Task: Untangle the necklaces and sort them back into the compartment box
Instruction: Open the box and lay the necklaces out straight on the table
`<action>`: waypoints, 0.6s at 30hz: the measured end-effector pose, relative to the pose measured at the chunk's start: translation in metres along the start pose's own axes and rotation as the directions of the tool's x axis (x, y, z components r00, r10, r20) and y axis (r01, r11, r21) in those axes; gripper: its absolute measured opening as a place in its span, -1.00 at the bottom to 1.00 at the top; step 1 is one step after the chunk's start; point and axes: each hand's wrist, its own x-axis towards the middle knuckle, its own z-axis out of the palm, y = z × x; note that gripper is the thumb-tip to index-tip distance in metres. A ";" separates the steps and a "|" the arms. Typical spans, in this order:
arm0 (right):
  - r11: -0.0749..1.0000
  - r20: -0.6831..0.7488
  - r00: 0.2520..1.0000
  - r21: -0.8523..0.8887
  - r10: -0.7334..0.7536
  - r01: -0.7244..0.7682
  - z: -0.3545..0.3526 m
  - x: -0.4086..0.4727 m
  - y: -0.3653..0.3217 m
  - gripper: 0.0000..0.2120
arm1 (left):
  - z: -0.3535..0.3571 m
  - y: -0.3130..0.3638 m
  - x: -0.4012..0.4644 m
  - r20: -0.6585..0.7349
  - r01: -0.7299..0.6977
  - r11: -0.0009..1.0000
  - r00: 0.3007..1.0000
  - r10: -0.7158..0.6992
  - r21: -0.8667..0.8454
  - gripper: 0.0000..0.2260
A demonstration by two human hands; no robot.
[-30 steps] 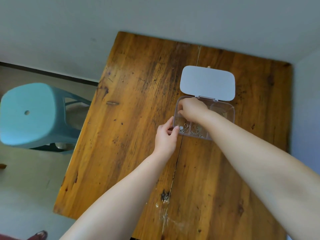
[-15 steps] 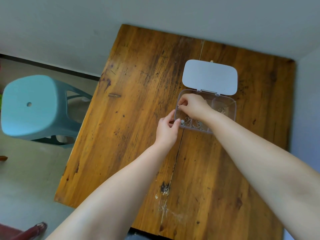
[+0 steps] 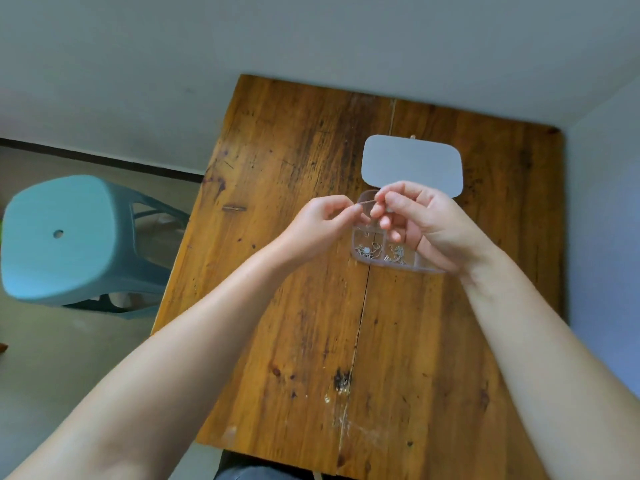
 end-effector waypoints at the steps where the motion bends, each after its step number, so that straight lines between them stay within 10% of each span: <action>1: 1.000 -0.050 0.999 0.000 0.015 -0.015 0.005 -0.007 0.010 -0.88 | -0.012 -0.007 -0.002 0.035 0.055 0.998 0.998 -0.054 -0.021 -0.73; 11: 0.851 -0.344 0.781 0.140 0.521 -0.506 0.134 -0.052 0.161 -0.90 | -0.104 -0.080 -0.010 0.312 0.352 0.933 0.880 -0.358 0.080 -0.62; 18: 0.755 -0.469 0.640 0.091 0.608 -0.650 0.214 -0.043 0.211 -0.82 | -0.086 -0.107 0.002 0.335 -0.159 0.745 0.938 -0.091 0.648 -0.64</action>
